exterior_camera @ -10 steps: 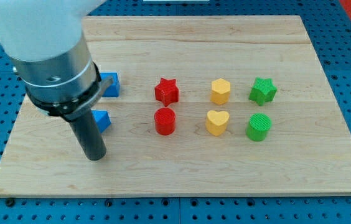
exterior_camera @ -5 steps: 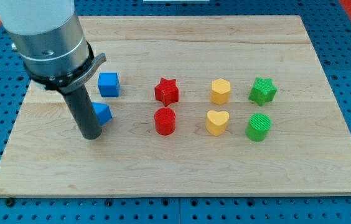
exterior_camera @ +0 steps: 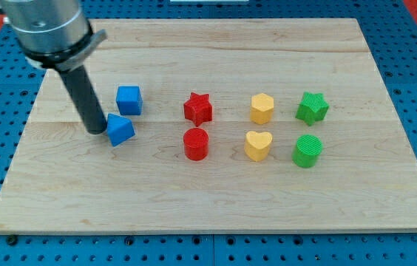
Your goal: Push blue triangle to the center
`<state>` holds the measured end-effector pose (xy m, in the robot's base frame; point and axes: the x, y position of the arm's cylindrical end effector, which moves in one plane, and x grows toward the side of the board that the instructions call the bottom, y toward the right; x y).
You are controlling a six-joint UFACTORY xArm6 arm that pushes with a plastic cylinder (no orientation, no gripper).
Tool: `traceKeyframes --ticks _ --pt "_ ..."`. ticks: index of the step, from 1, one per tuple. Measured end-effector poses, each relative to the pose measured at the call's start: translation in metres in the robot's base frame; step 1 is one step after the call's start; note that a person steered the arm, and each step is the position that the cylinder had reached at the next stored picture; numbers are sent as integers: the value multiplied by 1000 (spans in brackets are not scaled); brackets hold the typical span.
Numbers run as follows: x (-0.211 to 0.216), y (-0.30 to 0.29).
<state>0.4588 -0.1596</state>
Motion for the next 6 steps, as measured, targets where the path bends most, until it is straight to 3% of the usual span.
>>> traceKeyframes --ticks 6 --pt "1 98"
